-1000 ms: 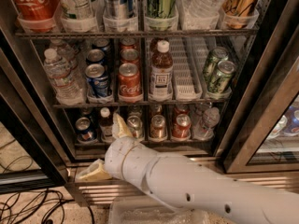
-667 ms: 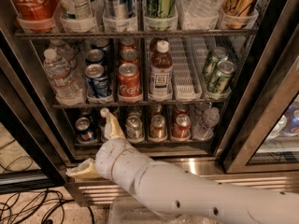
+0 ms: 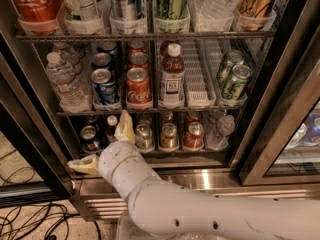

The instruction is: Pick pepsi can from middle shelf of fridge

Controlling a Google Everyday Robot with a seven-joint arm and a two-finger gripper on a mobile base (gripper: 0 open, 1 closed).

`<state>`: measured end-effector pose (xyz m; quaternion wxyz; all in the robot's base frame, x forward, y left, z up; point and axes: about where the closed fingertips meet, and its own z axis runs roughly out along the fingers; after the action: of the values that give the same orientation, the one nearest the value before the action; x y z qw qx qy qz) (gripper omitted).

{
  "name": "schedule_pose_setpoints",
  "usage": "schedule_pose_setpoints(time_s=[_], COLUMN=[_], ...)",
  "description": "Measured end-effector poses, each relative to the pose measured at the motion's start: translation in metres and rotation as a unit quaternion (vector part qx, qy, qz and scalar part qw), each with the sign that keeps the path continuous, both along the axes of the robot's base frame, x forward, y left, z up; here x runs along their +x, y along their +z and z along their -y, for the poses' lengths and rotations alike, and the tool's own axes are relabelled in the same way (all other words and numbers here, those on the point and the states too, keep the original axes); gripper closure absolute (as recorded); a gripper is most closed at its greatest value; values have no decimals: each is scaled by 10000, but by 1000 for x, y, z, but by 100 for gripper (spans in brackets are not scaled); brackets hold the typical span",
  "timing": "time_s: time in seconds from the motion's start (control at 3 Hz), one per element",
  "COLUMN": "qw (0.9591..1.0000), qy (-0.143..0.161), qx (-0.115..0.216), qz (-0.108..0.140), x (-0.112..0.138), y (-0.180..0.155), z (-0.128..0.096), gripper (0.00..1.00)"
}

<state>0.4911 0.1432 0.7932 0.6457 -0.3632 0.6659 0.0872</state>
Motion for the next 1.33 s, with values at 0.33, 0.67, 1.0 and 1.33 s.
schedule_pose_setpoints(time_s=[0.33,0.67,1.0,1.33], qw=[9976,9919,9829,9677], qy=[-604,-1121,-1672,-2335], qx=[340,593,743,817], qz=[-70,-20,216,491], x=[10,19,32,45], y=[3,7,16,24], z=[8,13,25,55], gripper=[0,0,0,0])
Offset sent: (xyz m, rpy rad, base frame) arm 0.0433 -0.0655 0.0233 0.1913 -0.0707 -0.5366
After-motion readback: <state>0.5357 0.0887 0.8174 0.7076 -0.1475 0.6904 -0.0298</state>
